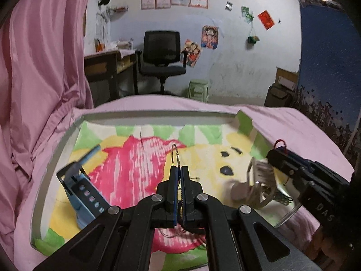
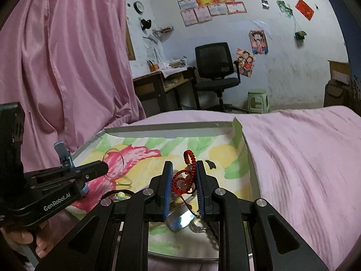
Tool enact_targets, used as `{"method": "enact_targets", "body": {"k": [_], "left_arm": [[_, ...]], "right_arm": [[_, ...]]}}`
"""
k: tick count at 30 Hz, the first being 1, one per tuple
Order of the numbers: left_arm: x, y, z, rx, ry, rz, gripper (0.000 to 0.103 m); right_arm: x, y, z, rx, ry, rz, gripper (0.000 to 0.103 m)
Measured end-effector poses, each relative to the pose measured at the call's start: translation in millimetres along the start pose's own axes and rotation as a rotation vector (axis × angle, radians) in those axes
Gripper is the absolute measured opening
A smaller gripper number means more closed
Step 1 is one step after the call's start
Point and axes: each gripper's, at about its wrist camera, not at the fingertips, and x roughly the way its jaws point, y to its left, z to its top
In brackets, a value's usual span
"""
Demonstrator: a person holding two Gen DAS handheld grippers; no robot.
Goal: Organize jewelry
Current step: 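Open the right tool to drop the red bracelet while the left tool releases the bangle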
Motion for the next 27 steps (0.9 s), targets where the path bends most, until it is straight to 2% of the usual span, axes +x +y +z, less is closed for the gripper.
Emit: {"method": "enact_targets", "body": {"k": [13,15,17,24,27], "left_arm": [[11,2,-2,-0.011,0.066,0.004,0.003],[11,3,-3,-0.015,0.070,0.006,0.003],[11,3,-3,-0.019,0.073,0.004,0.003],[1,8,0,-0.052,0.032,0.001,0.003],[-7,12,0,-0.072,0.006,0.001,0.004]], "right_arm": [[8,-5,-6,0.023,0.034,-0.005,0.019],[8,-5,-6,0.024,0.033,-0.006,0.022],[9,-4,-7,0.027,0.036,-0.006,0.032],[4,-1,-7,0.023,0.015,-0.006,0.034],[-4,0,-5,0.026,-0.015,-0.013,0.042]]}}
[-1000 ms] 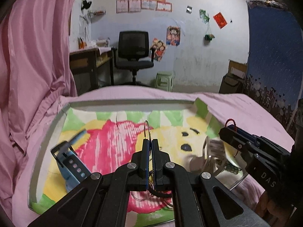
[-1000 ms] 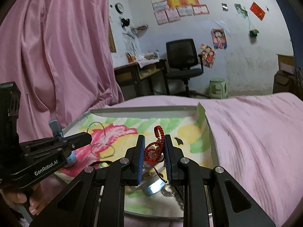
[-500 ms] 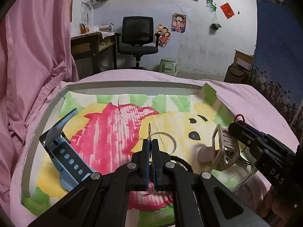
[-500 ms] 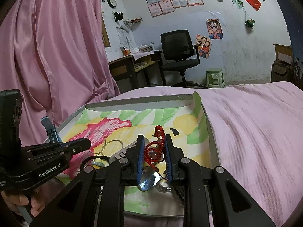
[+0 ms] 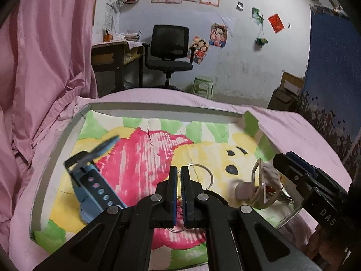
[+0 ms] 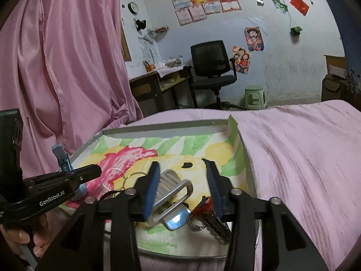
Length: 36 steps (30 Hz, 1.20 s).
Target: Organize jewelry
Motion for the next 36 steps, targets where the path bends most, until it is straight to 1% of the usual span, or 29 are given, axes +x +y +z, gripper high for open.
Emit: {"method": "enact_targets", "body": {"k": [2,3,4,5,6,7,9,12,14,17,18,19,20,22,25,28,36], "left_arm": [[-5,2,1,-0.010,-0.014,0.001,0.006],[-8,2,1,-0.016,-0.024,0.000,0.011],[-11,3,1,-0.020,-0.031,-0.001,0.024],[-16,3,2,-0.025,-0.047,0.005,0.033],[-21,4,2,-0.029,-0.072,0.017,0.052],[-26,4,2,-0.032,-0.095,0.024,0.064],[-39,5,2,-0.036,-0.145,0.024,0.064],[-48,4,4,-0.031,-0.152,0.032,0.064],[-55,5,4,-0.030,-0.163,0.037,0.066],[-70,6,4,-0.037,-0.190,0.040,0.073],[-75,7,3,-0.039,-0.200,0.042,0.077],[-82,7,3,-0.040,-0.215,0.044,0.081],[-89,7,2,-0.038,-0.227,0.047,0.083],[-100,8,1,-0.035,-0.249,0.051,0.092],[-119,9,-2,-0.032,-0.281,0.060,0.098],[-136,12,-7,-0.038,-0.303,0.060,0.101],[-173,18,-20,-0.061,-0.337,0.055,0.102]], "right_arm": [[-6,1,3,-0.002,-0.022,-0.003,0.047],[-10,3,4,-0.005,-0.037,-0.005,0.048],[-13,4,6,-0.007,-0.051,-0.008,0.052],[-16,5,7,-0.009,-0.061,-0.010,0.056],[-20,7,8,-0.011,-0.074,-0.013,0.057],[-22,7,10,-0.012,-0.081,-0.015,0.059],[-29,9,13,-0.012,-0.099,-0.021,0.062],[-38,11,18,-0.010,-0.121,-0.022,0.068],[-46,14,19,-0.020,-0.134,-0.025,0.076],[-59,18,22,-0.032,-0.155,-0.029,0.084],[-63,20,22,-0.033,-0.160,-0.024,0.086],[-68,22,23,-0.032,-0.164,-0.020,0.091],[-71,22,24,-0.030,-0.169,-0.018,0.093],[-80,26,24,-0.030,-0.180,-0.014,0.095],[-95,32,25,-0.045,-0.194,-0.009,0.101],[-110,38,25,-0.064,-0.211,-0.008,0.101],[-146,41,17,-0.063,-0.232,-0.018,0.102]]}}
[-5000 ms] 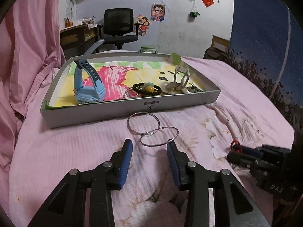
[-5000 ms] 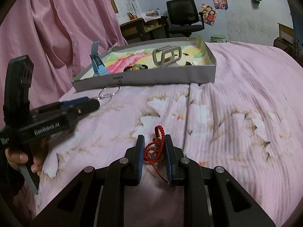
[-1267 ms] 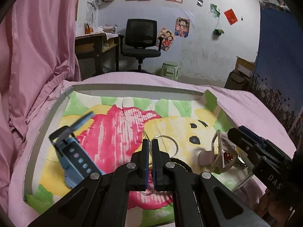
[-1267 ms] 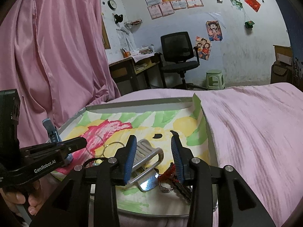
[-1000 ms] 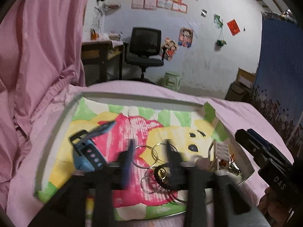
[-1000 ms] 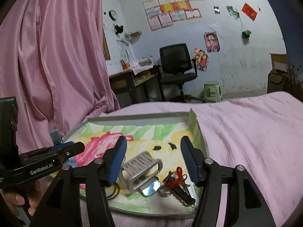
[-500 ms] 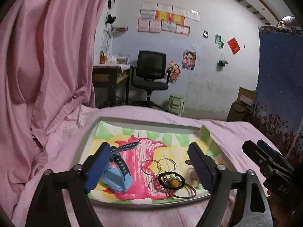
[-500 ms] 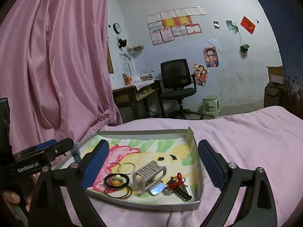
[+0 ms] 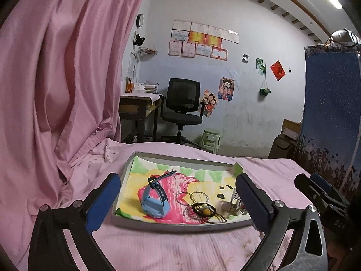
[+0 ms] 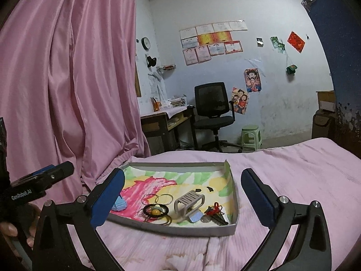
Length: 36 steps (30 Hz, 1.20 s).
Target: Organize jewelry
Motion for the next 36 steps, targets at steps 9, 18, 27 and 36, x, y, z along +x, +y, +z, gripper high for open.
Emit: {"method": "enact_targets", "body": {"k": [9,18,27,36], "left_arm": [[-41,6,-11,0.020,-0.020,0.013,0.102],[-69,14,-29,0.029,-0.012,0.018,0.103],[-85,27,-44,0.040,-0.001,0.017,0.103],[-95,38,-64,0.037,0.014,0.024,0.103]], "right_arm": [[-37,6,0,0.009,-0.034,0.001,0.102],[-64,18,-12,-0.002,-0.018,0.011,0.102],[-79,29,-30,-0.025,0.019,0.020,0.102],[-87,41,-51,-0.061,0.073,0.018,0.102]]}}
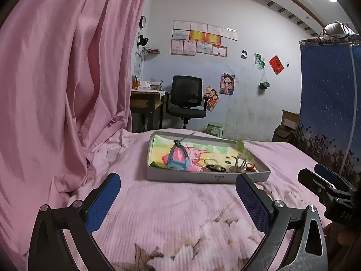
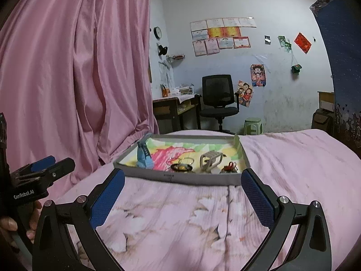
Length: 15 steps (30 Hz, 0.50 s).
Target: Organize jewelry
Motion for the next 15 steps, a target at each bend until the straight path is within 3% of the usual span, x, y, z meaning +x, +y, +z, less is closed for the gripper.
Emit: {"method": "enact_targets", "body": {"k": [15], "left_arm": [[-5,1,-25,0.036,0.003,0.010,0.103]], "right_arm": [[-9,-1,-17,0.009,0.030,-0.037,0.102]]}}
